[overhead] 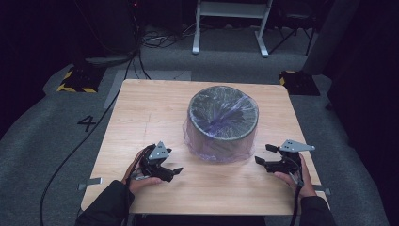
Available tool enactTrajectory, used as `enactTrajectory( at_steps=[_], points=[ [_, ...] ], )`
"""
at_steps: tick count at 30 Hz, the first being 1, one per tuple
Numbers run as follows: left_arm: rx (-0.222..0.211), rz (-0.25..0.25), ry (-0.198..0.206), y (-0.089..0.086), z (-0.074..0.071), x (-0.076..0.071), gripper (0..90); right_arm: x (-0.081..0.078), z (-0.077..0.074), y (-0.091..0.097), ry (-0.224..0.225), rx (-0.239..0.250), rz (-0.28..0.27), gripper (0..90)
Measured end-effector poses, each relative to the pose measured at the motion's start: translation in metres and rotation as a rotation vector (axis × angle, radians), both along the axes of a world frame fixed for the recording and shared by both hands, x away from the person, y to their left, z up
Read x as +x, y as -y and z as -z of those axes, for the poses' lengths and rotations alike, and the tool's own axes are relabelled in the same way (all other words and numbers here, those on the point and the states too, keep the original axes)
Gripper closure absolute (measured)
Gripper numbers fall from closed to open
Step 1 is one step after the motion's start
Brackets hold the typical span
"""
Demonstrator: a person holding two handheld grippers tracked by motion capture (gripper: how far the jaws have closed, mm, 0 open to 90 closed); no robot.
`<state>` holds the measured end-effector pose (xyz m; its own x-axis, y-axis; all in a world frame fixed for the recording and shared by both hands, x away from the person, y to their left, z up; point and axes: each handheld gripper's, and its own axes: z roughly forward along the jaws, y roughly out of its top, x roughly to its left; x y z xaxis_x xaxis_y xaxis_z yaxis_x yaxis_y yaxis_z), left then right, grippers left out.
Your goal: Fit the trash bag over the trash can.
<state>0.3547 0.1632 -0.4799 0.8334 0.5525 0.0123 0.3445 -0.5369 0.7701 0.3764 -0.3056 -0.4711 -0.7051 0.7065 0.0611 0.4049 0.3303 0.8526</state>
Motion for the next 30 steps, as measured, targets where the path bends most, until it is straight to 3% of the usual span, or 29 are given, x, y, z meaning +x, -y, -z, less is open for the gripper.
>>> enactTrajectory(
  at_steps=[3,9,13,17,21,24,30],
  points=[
    [0.039,-0.022,-0.001,-0.004,0.005,-0.005,15.7,-0.008,-0.005,0.004,0.023,-0.008,0.015,19.9],
    [0.022,-0.064,-0.04,-0.013,0.01,-0.011,15.6,-0.022,-0.017,0.007,0.092,-0.004,0.03,18.0],
    [0.057,-0.1,-0.066,-0.017,0.015,-0.014,15.8,-0.027,-0.029,0.006,0.137,0.01,0.059,17.6],
    [0.071,-0.099,-0.093,-0.021,0.021,-0.015,15.6,-0.029,-0.035,0.004,0.153,0.008,0.055,20.0],
    [0.066,-0.099,-0.079,-0.024,0.023,-0.019,15.5,-0.029,-0.047,0.001,0.177,0.013,0.042,21.8],
    [0.06,-0.069,-0.065,-0.028,0.024,-0.021,15.4,-0.03,-0.056,-0.003,0.199,0.015,0.03,21.8],
    [0.058,-0.066,-0.067,-0.03,0.024,-0.021,15.2,-0.028,-0.076,-0.01,0.242,0.043,0.023,19.3]
  ],
)
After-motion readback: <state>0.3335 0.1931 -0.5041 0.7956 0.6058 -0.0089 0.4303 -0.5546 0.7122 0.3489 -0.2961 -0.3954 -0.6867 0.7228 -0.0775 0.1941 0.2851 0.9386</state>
